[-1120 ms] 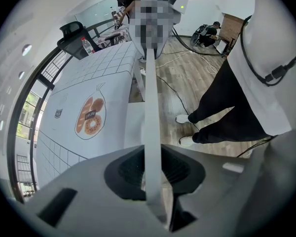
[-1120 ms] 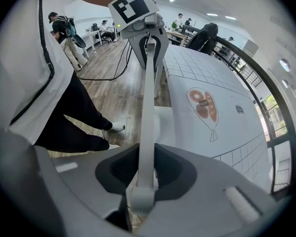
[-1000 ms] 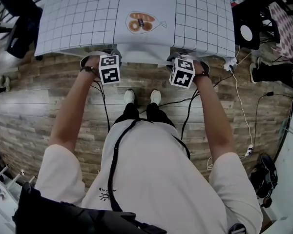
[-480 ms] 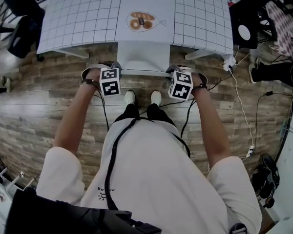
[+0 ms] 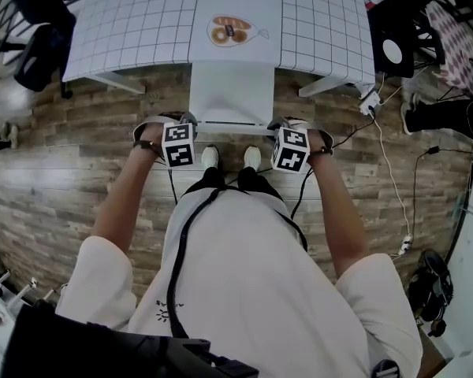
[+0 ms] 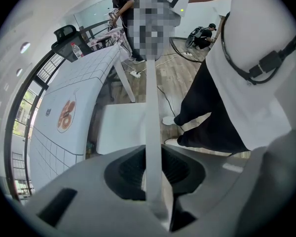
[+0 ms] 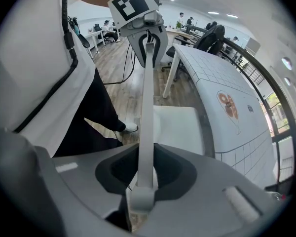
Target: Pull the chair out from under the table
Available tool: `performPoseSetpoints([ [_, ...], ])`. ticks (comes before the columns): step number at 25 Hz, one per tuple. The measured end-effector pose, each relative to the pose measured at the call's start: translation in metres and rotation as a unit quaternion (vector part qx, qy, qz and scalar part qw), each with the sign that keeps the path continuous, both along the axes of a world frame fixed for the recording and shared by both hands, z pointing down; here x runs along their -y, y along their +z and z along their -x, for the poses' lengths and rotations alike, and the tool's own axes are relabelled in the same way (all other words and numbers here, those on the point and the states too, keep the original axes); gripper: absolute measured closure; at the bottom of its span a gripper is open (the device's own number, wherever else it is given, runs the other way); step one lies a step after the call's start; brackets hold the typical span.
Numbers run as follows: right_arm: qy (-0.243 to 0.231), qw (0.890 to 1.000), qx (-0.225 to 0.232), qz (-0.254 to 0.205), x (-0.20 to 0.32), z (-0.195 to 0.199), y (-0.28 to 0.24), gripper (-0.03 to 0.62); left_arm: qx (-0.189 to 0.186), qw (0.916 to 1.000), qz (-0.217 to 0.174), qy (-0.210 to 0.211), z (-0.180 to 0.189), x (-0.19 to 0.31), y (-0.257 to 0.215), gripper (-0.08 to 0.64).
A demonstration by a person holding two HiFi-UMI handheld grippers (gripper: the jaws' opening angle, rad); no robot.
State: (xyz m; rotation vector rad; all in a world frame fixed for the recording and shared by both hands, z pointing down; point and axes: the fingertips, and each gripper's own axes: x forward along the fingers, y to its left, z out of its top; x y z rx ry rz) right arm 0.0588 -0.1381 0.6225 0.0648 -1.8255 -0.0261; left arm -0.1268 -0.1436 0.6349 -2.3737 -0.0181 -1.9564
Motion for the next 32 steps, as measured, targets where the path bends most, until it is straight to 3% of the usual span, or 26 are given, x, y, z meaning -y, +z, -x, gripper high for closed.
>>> performPoseSetpoints([
  [19, -0.002, 1.000, -0.004, 0.026, -0.091, 0.008, -0.001, 0.509, -0.008, 0.9993, 0.036, 0.002, 0.008, -0.092, -0.004, 0.477],
  [32, 0.034, 0.999, -0.014, 0.037, -0.090, 0.016, 0.003, 0.499, -0.032, 0.9984, 0.043, 0.018, 0.016, -0.095, -0.004, 0.471],
])
